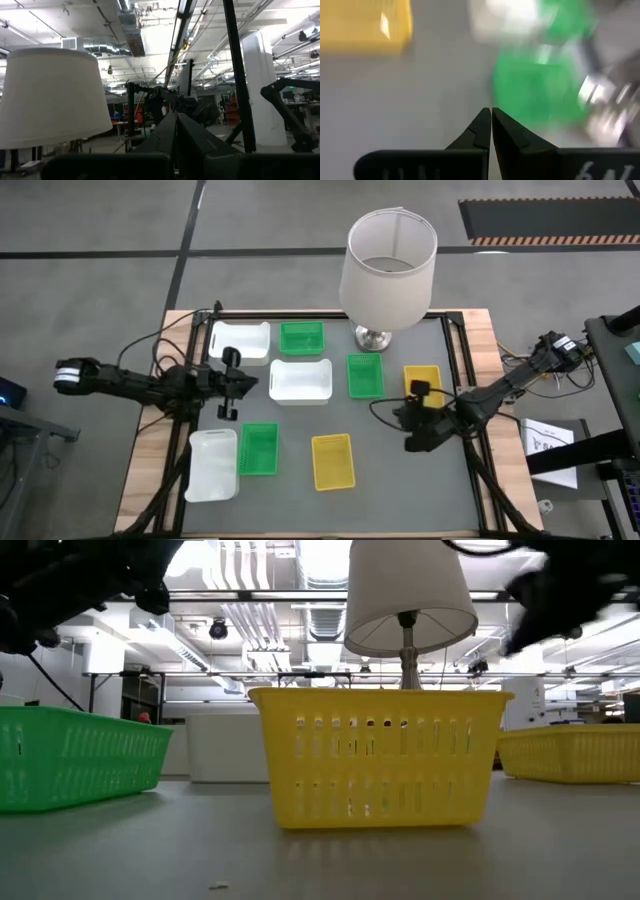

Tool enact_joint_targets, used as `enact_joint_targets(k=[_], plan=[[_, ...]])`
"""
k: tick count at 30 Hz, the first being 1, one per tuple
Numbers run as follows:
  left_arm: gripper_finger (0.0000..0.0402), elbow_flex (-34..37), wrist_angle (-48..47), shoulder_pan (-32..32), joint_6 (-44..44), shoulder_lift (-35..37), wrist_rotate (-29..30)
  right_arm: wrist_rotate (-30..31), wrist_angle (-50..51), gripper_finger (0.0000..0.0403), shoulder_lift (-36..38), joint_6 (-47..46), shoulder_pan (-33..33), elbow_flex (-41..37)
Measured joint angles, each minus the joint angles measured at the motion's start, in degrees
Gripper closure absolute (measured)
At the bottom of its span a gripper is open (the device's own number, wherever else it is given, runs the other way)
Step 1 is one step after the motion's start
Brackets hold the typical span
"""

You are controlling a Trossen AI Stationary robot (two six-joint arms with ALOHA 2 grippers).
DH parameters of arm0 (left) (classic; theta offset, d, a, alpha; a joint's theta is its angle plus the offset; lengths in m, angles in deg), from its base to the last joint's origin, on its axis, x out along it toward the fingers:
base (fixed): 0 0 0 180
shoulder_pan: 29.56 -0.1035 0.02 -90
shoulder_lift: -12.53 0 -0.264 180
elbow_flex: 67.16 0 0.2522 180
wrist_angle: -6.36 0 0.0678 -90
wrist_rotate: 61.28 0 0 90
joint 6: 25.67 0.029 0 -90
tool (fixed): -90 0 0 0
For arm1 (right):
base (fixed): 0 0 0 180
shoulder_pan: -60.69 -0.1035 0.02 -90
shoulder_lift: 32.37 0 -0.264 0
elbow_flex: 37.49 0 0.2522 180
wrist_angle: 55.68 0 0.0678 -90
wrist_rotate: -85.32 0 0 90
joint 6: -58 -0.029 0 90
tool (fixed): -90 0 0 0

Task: Stack baskets by color
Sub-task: Stack the bottom green bin on the middle green bin

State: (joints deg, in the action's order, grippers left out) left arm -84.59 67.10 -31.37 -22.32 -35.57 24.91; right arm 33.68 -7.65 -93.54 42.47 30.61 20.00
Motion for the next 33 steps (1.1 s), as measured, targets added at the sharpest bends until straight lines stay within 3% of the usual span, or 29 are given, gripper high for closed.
enact_joint_targets(k=[3,7,10,19,33], plan=[[0.0400,-0.75,0.71,0.00,-0.08,-1.44,0.00,1.39,-25.07,0.0394,-0.03,17.97,1.40,-5.28],[0.0400,-1.10,3.29,0.00,-2.22,-3.41,-0.03,-10.84,-56.36,0.0394,-0.09,33.38,5.53,-14.27],[0.0400,-1.15,4.89,0.00,-3.94,-4.87,-0.13,-17.06,-68.35,0.0394,-0.09,35.97,9.19,-20.09],[0.0400,-1.17,6.33,0.00,-7.51,-7.00,-0.19,-20.82,-80.51,0.0394,-0.02,35.58,16.29,-30.21],[0.0400,-1.95,6.51,0.00,-7.49,-10.97,2.86,-20.79,-81.69,0.0394,0.70,35.82,17.39,-31.85]])
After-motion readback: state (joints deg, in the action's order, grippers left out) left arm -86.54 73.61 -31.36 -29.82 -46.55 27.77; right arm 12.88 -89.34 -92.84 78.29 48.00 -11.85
